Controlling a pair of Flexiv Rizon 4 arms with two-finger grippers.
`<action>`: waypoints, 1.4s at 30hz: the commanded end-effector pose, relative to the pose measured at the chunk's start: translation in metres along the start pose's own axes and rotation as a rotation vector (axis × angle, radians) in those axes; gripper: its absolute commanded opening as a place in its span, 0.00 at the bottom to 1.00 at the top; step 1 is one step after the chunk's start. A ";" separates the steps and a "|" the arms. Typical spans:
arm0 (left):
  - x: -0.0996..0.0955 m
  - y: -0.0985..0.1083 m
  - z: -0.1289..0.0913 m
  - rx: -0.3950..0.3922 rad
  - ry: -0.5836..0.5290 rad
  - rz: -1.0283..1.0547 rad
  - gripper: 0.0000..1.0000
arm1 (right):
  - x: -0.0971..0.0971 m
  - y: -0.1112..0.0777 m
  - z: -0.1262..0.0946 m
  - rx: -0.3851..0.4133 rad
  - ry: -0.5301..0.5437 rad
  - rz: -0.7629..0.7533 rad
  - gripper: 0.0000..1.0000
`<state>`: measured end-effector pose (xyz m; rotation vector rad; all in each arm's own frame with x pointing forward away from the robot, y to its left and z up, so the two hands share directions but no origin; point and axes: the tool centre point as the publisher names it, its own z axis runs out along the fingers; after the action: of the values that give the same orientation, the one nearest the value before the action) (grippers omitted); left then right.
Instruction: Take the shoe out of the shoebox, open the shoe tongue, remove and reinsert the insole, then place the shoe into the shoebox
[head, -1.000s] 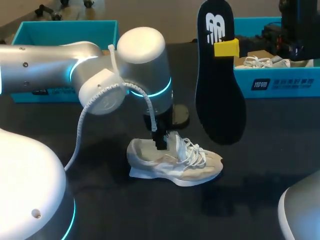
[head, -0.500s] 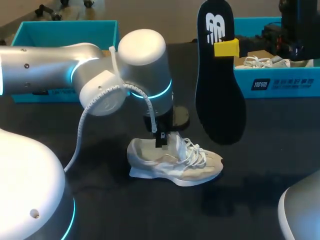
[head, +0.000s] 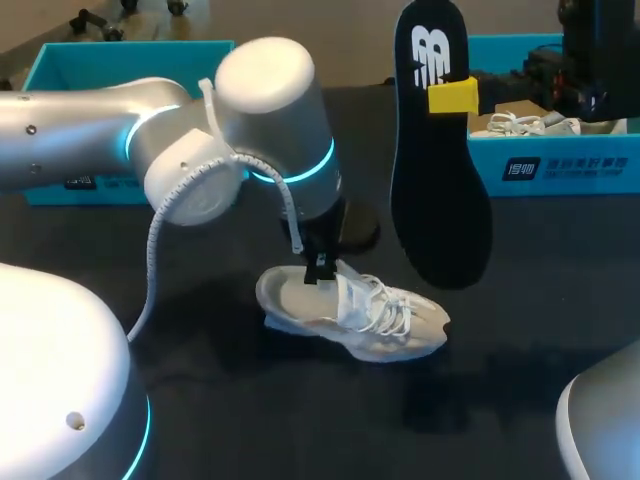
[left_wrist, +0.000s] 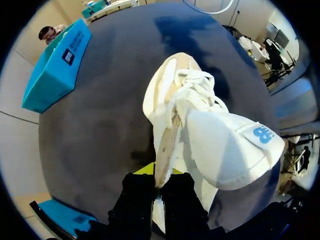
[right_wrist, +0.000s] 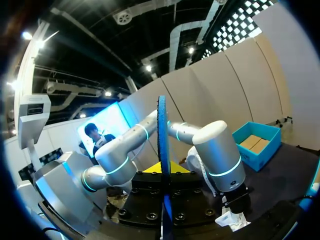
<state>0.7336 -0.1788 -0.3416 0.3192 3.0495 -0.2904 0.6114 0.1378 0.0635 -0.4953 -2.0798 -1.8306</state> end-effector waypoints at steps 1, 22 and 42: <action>0.007 0.005 -0.023 0.012 -0.012 0.046 0.00 | -0.003 0.003 0.004 0.006 0.003 0.002 0.00; 0.032 0.020 -0.056 0.060 -0.089 0.704 0.00 | -0.003 0.003 0.004 0.006 0.003 0.002 0.00; 0.029 0.019 -0.067 0.113 -0.113 1.034 0.00 | -0.003 0.003 0.004 0.006 0.003 0.002 0.00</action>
<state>0.7081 -0.1430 -0.2832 1.6808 2.3392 -0.3675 0.6114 0.1378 0.0636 -0.4953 -2.0799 -1.8304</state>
